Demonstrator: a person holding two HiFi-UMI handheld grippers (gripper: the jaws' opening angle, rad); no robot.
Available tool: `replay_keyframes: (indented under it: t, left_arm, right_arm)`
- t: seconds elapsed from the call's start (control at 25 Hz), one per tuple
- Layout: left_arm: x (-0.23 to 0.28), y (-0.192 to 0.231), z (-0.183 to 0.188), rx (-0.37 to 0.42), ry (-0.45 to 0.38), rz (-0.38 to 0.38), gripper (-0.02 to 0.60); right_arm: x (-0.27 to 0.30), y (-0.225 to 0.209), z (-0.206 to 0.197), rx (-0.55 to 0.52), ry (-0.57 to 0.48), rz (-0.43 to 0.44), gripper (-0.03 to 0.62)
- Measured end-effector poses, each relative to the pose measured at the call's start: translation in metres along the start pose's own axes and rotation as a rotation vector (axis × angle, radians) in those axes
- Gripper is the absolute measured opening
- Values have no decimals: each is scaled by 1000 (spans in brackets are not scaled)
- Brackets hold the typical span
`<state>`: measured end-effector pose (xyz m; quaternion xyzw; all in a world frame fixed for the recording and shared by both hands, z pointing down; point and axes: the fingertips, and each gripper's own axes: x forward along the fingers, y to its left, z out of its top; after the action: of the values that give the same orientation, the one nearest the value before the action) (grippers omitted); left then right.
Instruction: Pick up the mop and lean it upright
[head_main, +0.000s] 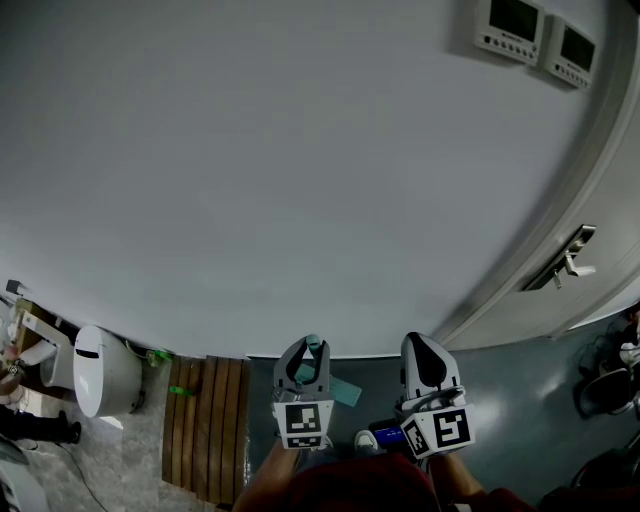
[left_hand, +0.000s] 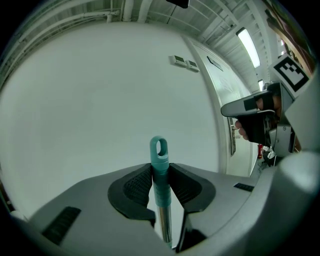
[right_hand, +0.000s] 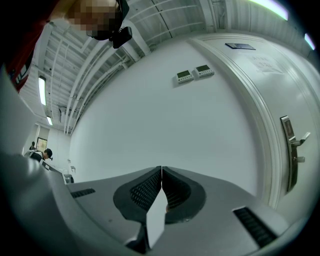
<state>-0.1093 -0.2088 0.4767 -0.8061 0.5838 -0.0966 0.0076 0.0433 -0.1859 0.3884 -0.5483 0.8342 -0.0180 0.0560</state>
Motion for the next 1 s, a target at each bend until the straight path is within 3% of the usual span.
replay_keyframes:
  t: [0.24, 1.0]
  left_arm:
    - [10, -4, -16, 0, 32, -8, 121]
    - [34, 5, -18, -15, 41, 4, 121]
  right_arm:
    - [1, -1, -2, 0, 5, 0, 18]
    - [9, -3, -4, 4, 5, 5, 18]
